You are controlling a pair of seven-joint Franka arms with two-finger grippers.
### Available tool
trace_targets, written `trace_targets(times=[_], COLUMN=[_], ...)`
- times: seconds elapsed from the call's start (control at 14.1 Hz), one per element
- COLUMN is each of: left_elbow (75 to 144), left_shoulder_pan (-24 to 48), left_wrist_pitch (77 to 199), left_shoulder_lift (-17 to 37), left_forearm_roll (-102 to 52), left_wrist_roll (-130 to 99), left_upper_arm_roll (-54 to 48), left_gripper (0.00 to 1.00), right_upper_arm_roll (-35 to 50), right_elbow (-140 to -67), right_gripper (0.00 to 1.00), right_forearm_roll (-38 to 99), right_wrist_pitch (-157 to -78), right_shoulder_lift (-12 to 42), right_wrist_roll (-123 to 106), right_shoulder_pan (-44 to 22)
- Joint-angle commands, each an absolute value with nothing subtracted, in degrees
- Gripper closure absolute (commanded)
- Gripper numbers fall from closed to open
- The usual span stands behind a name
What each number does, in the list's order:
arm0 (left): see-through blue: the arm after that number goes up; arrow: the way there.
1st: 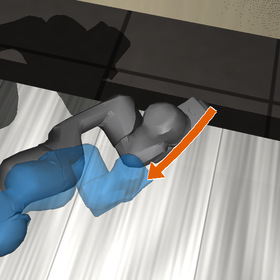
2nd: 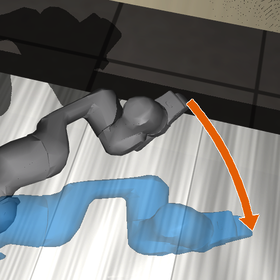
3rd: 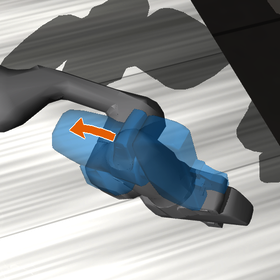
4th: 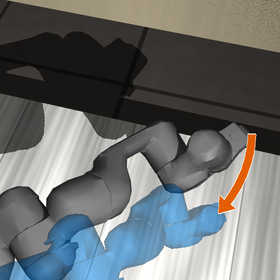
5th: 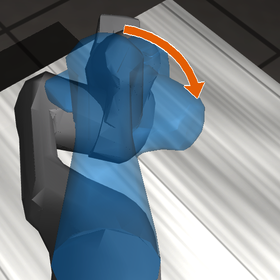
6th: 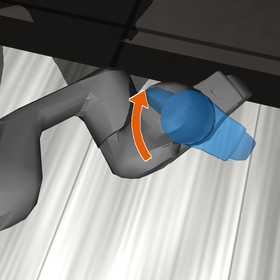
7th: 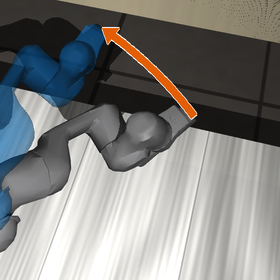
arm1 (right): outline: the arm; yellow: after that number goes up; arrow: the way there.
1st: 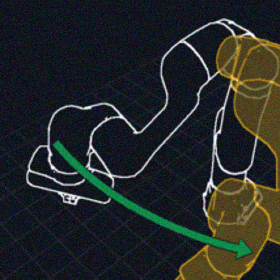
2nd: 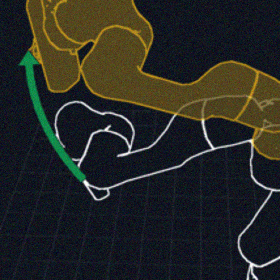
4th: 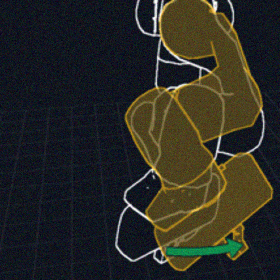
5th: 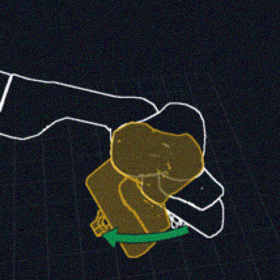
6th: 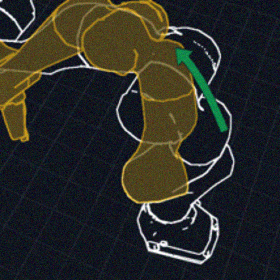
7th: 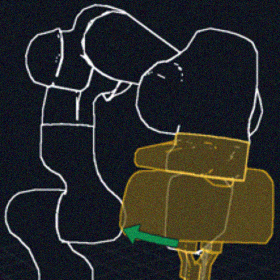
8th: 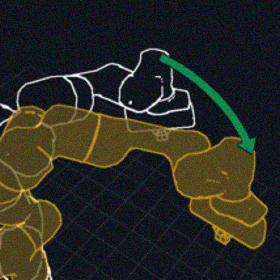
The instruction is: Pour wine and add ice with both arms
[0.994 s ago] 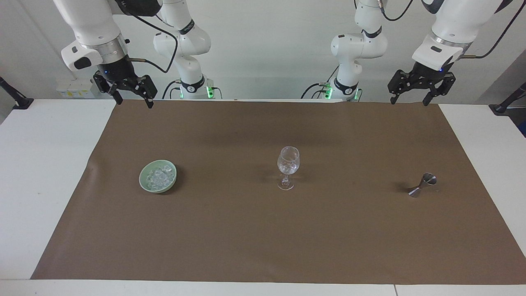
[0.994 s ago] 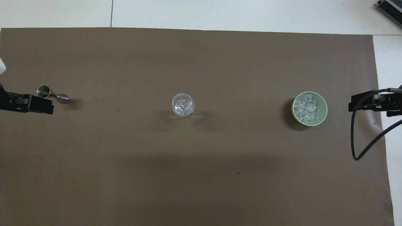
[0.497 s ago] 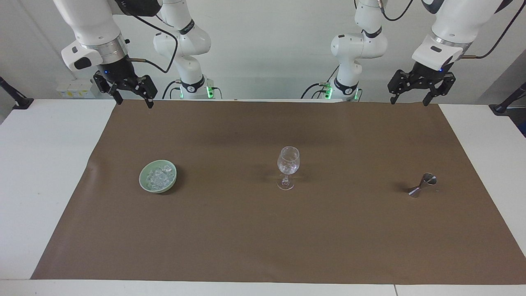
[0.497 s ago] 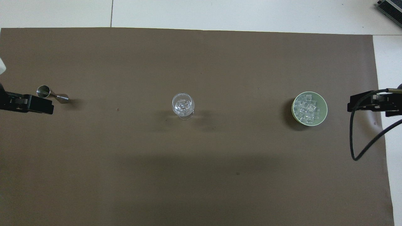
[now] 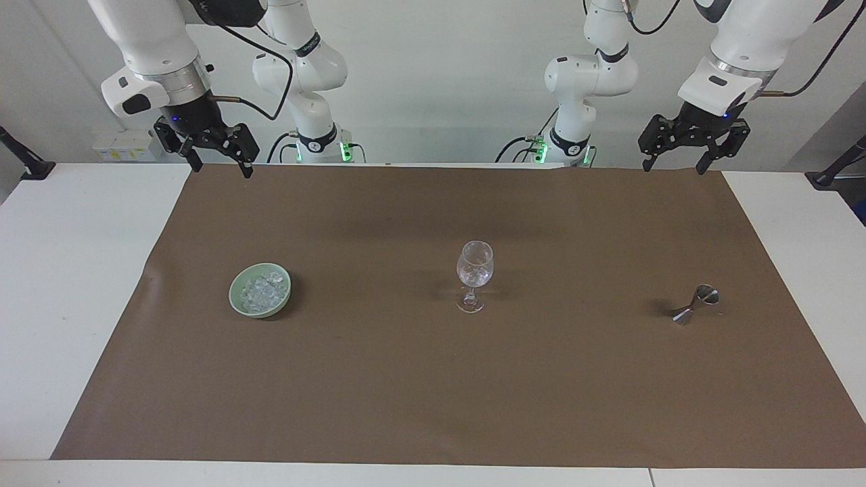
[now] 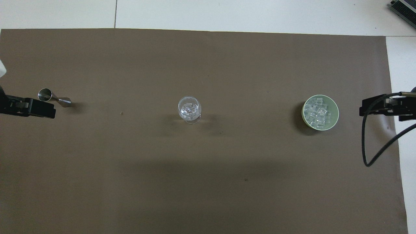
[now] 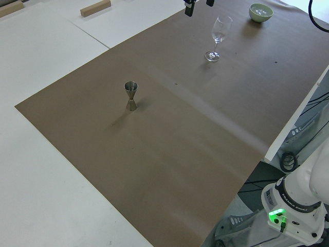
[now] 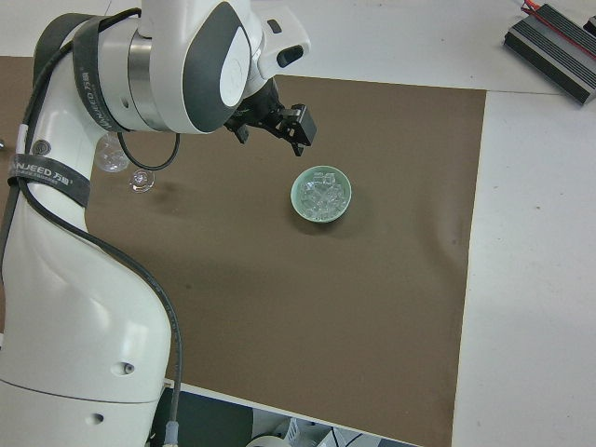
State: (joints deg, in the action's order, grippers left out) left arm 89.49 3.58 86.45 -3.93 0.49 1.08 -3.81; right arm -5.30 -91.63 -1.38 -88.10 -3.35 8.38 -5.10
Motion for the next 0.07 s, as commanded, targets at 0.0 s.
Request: trace_targets(times=[0.0], left_elbow=[89.47], left_shoulder_pan=[4.22], left_wrist_pitch=[86.13], left_shoulder_lift=[-4.31], left_forearm_roll=[-0.09], left_wrist_roll=[2.63], left_upper_arm_roll=[-3.08], left_gripper=[0.00], right_upper_arm_roll=[-5.63], right_elbow=[-92.90], right_gripper=[0.00], right_forearm_roll=[-0.09], right_wrist_pitch=[-87.63], right_shoulder_lift=[-4.66], right_wrist_roll=[7.65], right_shoulder_pan=[-5.27])
